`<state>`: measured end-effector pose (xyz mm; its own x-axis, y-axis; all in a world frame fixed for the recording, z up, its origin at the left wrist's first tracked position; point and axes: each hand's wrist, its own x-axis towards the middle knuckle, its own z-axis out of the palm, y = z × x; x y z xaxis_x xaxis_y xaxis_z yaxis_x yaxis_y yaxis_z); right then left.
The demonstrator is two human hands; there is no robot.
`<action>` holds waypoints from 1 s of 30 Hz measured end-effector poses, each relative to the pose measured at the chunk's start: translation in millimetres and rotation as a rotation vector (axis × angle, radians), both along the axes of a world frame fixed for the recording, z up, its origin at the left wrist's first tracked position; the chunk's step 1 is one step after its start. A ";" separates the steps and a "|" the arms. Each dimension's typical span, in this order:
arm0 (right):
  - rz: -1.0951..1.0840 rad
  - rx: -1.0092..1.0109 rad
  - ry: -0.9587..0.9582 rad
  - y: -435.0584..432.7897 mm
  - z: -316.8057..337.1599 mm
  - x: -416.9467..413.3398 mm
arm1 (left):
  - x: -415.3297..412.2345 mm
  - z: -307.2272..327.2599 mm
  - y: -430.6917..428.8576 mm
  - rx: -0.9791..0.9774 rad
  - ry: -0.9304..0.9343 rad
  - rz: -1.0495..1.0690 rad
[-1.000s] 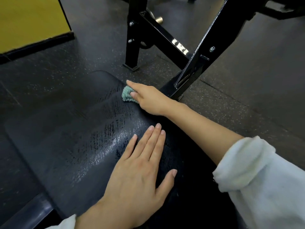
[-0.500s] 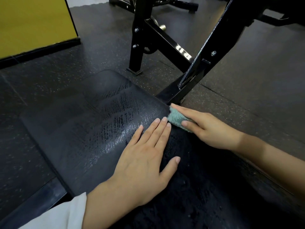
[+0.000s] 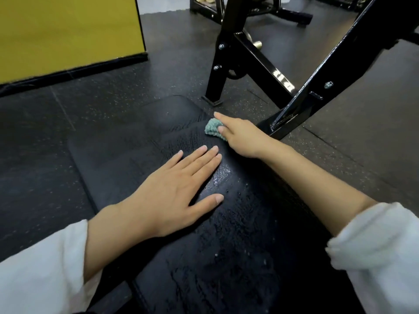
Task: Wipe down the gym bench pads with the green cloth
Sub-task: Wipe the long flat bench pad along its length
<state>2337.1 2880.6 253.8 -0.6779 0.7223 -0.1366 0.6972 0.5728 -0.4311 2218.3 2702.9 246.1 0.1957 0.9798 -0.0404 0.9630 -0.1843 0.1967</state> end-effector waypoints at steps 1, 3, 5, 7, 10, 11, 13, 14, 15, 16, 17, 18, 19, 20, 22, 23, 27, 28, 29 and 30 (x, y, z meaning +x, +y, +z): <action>0.004 -0.004 0.001 4.6 0.5 -9.8 | -0.9 -0.6 -0.2 0.002 -0.002 0.000; 0.008 -0.018 0.017 11.8 2.6 -26.4 | -0.7 -2.0 -0.3 0.010 -0.005 0.004; 0.015 -0.040 0.036 16.2 2.4 -34.5 | 0.6 -3.6 -0.9 0.018 -0.009 0.008; 0.019 -0.057 0.060 17.2 -0.5 -31.3 | 1.1 -4.5 -0.9 0.027 -0.008 0.009; 0.038 -0.062 0.064 12.8 -1.5 -13.0 | 1.5 -5.6 -1.4 0.039 -0.014 0.008; 0.049 -0.063 0.052 10.1 -0.5 -5.6 | 1.3 -5.7 -1.6 0.040 -0.022 0.005; 0.073 -0.067 0.026 4.4 3.3 9.4 | 0.0 -6.1 -1.4 0.036 -0.034 -0.001; 0.081 -0.073 0.017 2.1 5.0 16.2 | -0.9 -6.4 -1.3 0.033 -0.036 -0.003; 0.086 -0.077 0.009 -0.2 6.3 21.8 | -1.5 -6.6 -1.0 0.033 -0.036 -0.006; 0.085 -0.079 0.002 -2.4 6.7 26.2 | -1.8 -6.6 -1.1 0.032 -0.039 -0.009; 0.078 -0.077 -0.001 -3.9 6.5 28.7 | -1.7 -6.6 -1.1 0.031 -0.044 -0.010; 0.067 -0.072 0.003 -4.7 5.8 29.1 | -1.5 -6.8 -1.1 0.030 -0.049 -0.009; 0.056 -0.064 0.014 -4.8 4.5 27.4 | -1.2 -7.1 -1.2 0.030 -0.052 -0.007; 0.047 -0.056 0.028 -3.9 3.7 23.2 | -1.0 -7.7 -1.1 0.033 -0.052 -0.003; 0.032 -0.056 0.046 1.6 1.6 9.8 | -0.7 -7.6 -1.0 0.035 -0.051 -0.004; 0.027 -0.059 0.050 6.4 1.1 1.1 | -0.6 -7.4 -0.7 0.034 -0.051 -0.006; 0.036 -0.030 0.046 30.0 -1.1 -43.1 | -1.4 -6.7 -0.2 0.029 -0.057 -0.010; 0.036 -0.024 0.047 35.8 -1.7 -54.2 | -1.8 -6.6 0.1 0.033 -0.056 -0.013; 0.038 -0.023 0.048 41.1 -2.8 -65.2 | -2.1 -6.5 -0.1 0.034 -0.053 -0.015; 0.046 -0.027 0.050 45.9 -3.8 -75.5 | -2.1 -6.3 -0.3 0.034 -0.051 -0.013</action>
